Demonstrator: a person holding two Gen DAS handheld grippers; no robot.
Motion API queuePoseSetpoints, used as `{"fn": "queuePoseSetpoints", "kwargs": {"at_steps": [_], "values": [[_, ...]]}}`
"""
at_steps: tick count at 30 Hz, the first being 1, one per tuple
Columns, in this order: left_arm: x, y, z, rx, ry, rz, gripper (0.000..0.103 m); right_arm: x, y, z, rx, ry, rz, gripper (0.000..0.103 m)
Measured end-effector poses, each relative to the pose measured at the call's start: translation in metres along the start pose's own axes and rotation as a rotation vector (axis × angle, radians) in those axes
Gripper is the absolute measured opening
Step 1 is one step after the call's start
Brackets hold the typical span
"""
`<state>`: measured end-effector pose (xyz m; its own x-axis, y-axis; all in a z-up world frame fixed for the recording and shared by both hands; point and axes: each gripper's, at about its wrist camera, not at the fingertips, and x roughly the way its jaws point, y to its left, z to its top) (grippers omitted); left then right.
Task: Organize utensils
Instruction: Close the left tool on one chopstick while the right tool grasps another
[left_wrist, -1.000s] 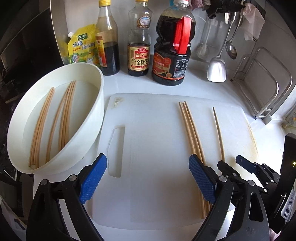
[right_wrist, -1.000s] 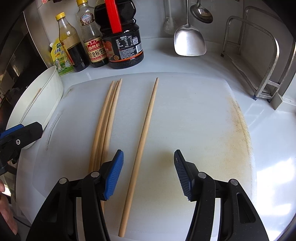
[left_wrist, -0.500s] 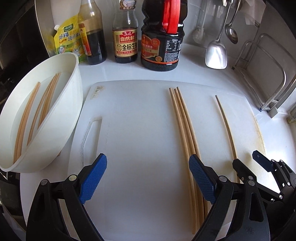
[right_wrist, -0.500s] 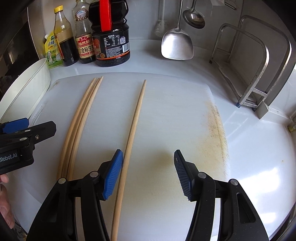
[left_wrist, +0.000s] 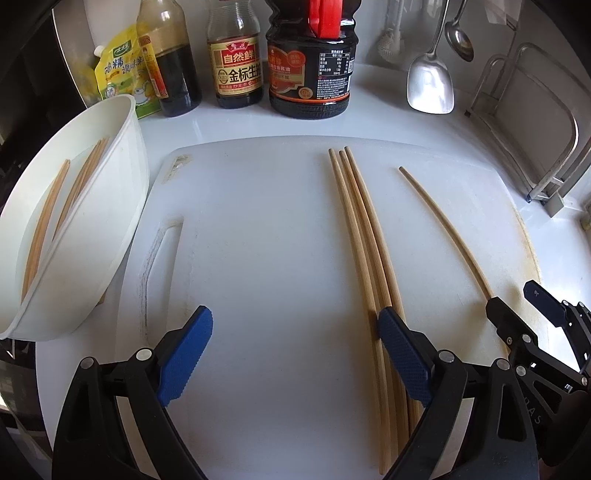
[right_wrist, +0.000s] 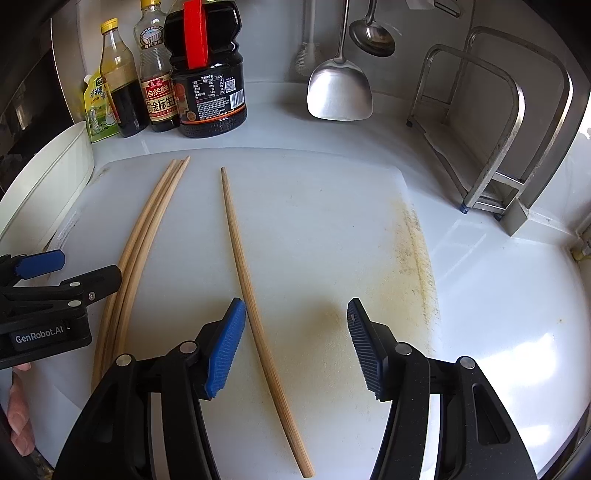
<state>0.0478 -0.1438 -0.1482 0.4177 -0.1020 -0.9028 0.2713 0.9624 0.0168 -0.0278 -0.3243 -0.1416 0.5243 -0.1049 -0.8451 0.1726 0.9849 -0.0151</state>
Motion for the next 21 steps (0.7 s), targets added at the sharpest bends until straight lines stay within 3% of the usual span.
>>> {"fn": "queuePoseSetpoints", "kwargs": {"at_steps": [3, 13, 14, 16, 19, 21], "values": [[0.001, 0.001, -0.001, -0.006, -0.004, 0.01, 0.097, 0.001, 0.001, 0.0, -0.005, -0.009, 0.0, 0.054], [0.004, -0.007, 0.0, 0.031, -0.015, 0.034, 0.094, 0.002, 0.005, 0.004, -0.04, -0.02, 0.007, 0.054], [0.003, -0.007, -0.001, 0.031, -0.019, 0.025, 0.092, 0.003, 0.005, 0.003, -0.04, -0.02, 0.015, 0.052], [0.001, -0.008, -0.001, 0.021, -0.023, -0.011, 0.076, 0.002, 0.007, 0.003, -0.046, -0.018, 0.031, 0.046], [-0.002, -0.016, -0.002, 0.045, -0.036, -0.027, 0.06, 0.001, 0.015, 0.004, -0.085, -0.013, 0.058, 0.027], [-0.004, -0.021, -0.002, 0.064, -0.04, -0.039, 0.042, 0.0, 0.021, 0.004, -0.103, -0.009, 0.072, 0.014]]}}
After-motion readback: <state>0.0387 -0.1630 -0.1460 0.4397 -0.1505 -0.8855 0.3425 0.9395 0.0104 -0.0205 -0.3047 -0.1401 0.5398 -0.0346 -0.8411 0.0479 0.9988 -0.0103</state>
